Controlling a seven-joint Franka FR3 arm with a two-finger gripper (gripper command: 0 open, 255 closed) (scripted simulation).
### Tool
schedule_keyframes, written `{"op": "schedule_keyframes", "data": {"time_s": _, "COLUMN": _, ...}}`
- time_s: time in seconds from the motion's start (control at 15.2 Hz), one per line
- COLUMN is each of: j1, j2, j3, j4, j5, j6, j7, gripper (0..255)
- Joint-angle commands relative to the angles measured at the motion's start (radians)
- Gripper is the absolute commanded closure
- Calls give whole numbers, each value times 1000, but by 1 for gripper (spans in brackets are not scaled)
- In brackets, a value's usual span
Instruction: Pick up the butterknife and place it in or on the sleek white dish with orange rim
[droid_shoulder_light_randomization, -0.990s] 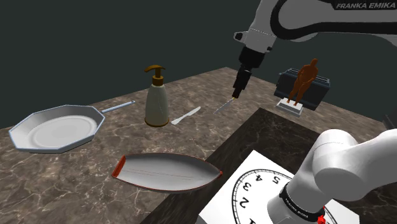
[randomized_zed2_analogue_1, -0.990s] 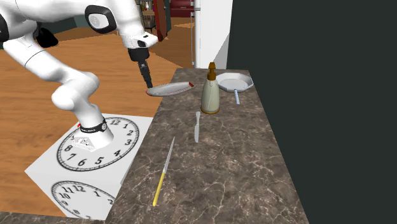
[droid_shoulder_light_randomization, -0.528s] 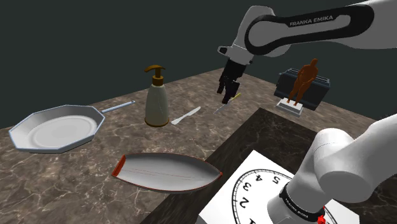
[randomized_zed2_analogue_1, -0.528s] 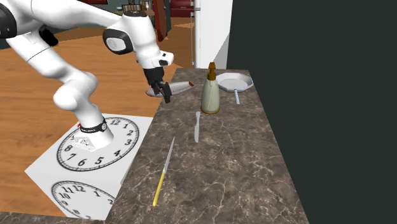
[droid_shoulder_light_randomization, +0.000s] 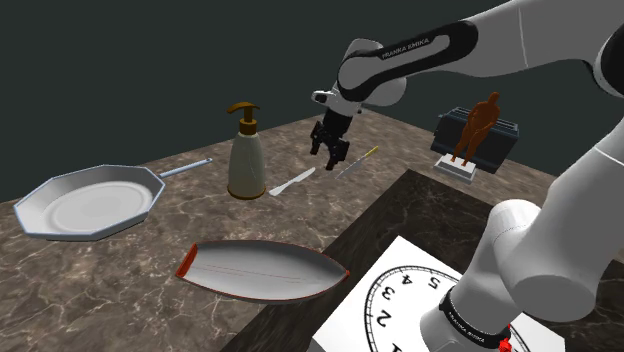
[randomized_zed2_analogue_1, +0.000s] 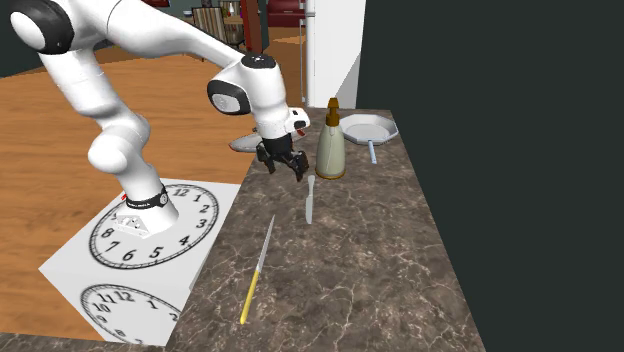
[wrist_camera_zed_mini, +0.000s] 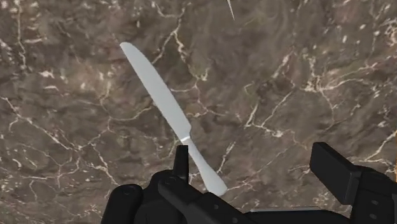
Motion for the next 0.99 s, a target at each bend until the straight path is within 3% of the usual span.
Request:
{"op": "schedule_keyframes", "data": {"time_s": 0.0, "j1": 23, "j2": 87, "j3": -16, "j4": 54, "j5": 54, "j6": 15, "j7": -138, "gripper": 0}}
{"op": "schedule_keyframes", "data": {"time_s": 0.33, "j1": 34, "j2": 278, "j3": -5, "j4": 184, "j5": 174, "j6": 26, "j7": -413, "gripper": 0}}
{"op": "schedule_keyframes", "data": {"time_s": 0.92, "j1": 35, "j2": 342, "j3": 14, "j4": 156, "j5": 225, "j6": 109, "j7": -447, "gripper": 0}}
